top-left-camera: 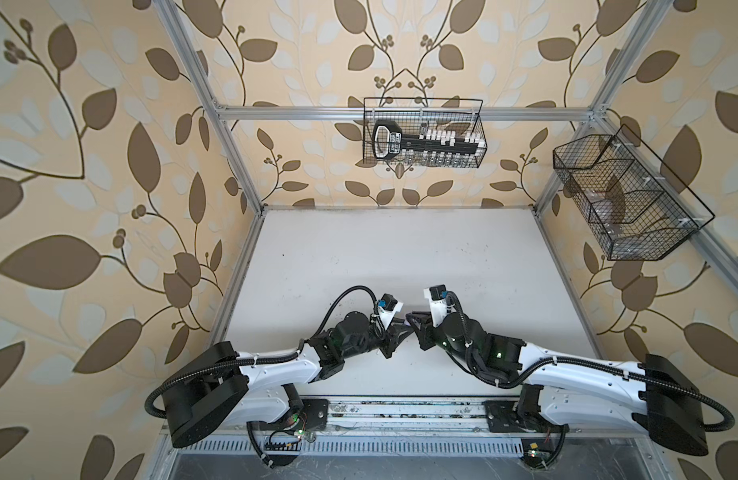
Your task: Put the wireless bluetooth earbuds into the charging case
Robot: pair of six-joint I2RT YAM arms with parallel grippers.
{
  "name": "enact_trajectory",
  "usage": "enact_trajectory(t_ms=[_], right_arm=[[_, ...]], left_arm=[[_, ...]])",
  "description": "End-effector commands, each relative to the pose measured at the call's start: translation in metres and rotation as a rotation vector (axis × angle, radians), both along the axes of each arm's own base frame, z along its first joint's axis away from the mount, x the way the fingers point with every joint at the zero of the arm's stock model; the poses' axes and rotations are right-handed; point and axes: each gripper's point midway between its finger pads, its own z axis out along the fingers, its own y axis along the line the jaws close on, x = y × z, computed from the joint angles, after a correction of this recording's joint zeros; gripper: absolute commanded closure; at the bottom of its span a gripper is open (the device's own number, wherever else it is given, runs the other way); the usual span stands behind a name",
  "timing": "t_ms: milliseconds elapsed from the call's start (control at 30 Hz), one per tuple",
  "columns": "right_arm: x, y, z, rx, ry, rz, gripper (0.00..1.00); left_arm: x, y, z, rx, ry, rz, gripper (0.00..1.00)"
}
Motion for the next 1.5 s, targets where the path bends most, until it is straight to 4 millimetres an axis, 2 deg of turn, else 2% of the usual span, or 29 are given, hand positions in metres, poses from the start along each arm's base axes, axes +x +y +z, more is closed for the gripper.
enact_trajectory(t_ms=[0,267,600,833,1133,1200,1300,1467], right_arm=[[-0.005,-0.005,-0.018,-0.048,0.035,0.012,0.77],[-0.005,-0.007,-0.016,-0.05,0.032,0.009,0.75],[0.002,-0.02,0.003,-0.036,0.003,-0.014,0.67],[0.004,-0.028,0.011,-0.018,-0.003,-0.022,0.64],[0.004,-0.02,0.005,0.004,0.019,-0.003,0.67],[0.006,-0.028,0.001,-0.022,0.025,-0.041,0.67],[0.009,-0.055,-0.015,-0.087,0.083,-0.138,0.66],[0.006,-0.078,-0.032,-0.117,0.153,-0.197,0.66]], left_arm=[[0.009,-0.001,0.034,-0.079,-0.089,0.019,0.97],[0.009,-0.001,0.033,-0.078,-0.086,0.019,0.97],[0.009,-0.004,0.03,-0.069,-0.077,0.007,0.97],[0.009,-0.004,0.028,-0.061,-0.073,0.005,0.97],[0.009,-0.005,0.029,-0.067,-0.074,0.0,0.97],[0.009,-0.003,0.028,-0.063,-0.077,0.01,0.97],[0.013,-0.001,0.027,-0.047,-0.081,0.034,0.97],[0.016,0.003,0.028,-0.045,-0.086,0.06,0.97]])
